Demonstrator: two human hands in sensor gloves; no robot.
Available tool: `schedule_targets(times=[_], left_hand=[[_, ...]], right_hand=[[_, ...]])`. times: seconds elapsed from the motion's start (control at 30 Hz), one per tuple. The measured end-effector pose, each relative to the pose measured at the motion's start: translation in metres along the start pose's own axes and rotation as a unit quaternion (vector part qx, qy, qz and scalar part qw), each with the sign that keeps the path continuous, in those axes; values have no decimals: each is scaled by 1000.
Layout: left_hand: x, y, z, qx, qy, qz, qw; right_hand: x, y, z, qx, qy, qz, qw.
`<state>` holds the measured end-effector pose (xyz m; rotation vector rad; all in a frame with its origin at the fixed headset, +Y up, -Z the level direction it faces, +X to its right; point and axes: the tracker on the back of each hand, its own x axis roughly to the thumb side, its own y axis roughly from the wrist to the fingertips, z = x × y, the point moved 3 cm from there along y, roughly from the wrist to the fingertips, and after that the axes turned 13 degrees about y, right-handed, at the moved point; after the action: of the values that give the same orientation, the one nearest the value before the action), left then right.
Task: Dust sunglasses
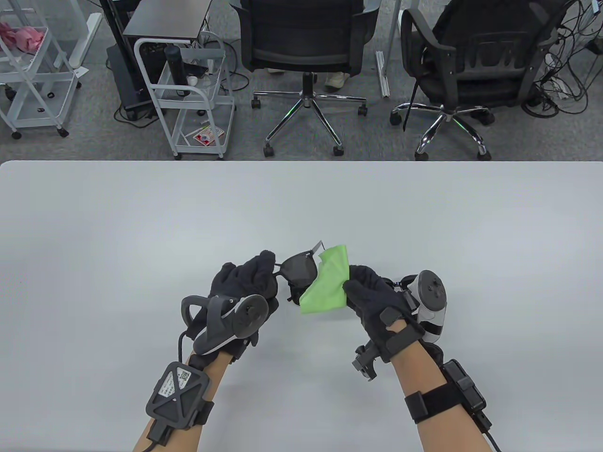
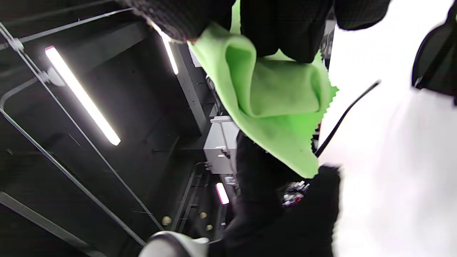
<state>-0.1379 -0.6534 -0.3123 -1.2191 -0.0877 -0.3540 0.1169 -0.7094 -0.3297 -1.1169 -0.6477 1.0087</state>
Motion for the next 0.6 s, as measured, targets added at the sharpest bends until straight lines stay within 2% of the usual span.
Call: schedule_targets(times=[0.13, 0.27, 0.43, 0.6], left_hand=[[12, -1, 6, 8, -5, -12, 1000], [12, -3, 14, 23, -22, -10, 999], [22, -5, 23, 47, -6, -17, 999], [35, -9, 29, 72, 34, -40, 996]], right_hand=[[4, 0, 10, 24, 12, -22, 999], [17, -1, 12, 32, -46, -77, 995], [19, -9, 14, -43, -97, -102, 989], [9, -15, 20, -94, -102, -66, 988]])
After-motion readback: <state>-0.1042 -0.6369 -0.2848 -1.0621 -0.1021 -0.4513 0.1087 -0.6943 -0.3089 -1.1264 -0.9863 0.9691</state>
